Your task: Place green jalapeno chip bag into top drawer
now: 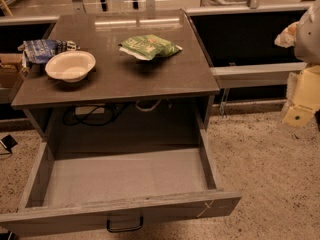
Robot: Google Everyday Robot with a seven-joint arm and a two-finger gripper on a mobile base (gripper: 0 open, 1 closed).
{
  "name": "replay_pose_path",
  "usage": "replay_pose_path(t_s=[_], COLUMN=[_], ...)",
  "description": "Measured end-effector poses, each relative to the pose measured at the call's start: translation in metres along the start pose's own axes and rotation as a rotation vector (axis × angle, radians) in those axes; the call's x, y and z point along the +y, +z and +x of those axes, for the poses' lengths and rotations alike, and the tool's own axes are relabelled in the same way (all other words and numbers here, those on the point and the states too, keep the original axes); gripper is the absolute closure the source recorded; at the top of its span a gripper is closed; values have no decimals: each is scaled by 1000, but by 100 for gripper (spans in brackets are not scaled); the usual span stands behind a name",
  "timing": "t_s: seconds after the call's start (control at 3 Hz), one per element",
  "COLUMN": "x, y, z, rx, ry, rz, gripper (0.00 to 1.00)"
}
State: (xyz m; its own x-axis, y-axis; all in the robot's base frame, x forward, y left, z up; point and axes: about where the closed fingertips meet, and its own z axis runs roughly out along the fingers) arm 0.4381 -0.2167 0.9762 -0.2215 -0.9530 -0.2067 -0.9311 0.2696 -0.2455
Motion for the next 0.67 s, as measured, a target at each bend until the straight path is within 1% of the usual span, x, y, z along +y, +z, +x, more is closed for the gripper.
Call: replay_pose_path(t_s=[0.33, 0.67], x=[0, -9], y=[0, 3], z=[0, -9], rx=[0, -60], ry=[0, -9], rz=[0, 14], gripper=[0, 0])
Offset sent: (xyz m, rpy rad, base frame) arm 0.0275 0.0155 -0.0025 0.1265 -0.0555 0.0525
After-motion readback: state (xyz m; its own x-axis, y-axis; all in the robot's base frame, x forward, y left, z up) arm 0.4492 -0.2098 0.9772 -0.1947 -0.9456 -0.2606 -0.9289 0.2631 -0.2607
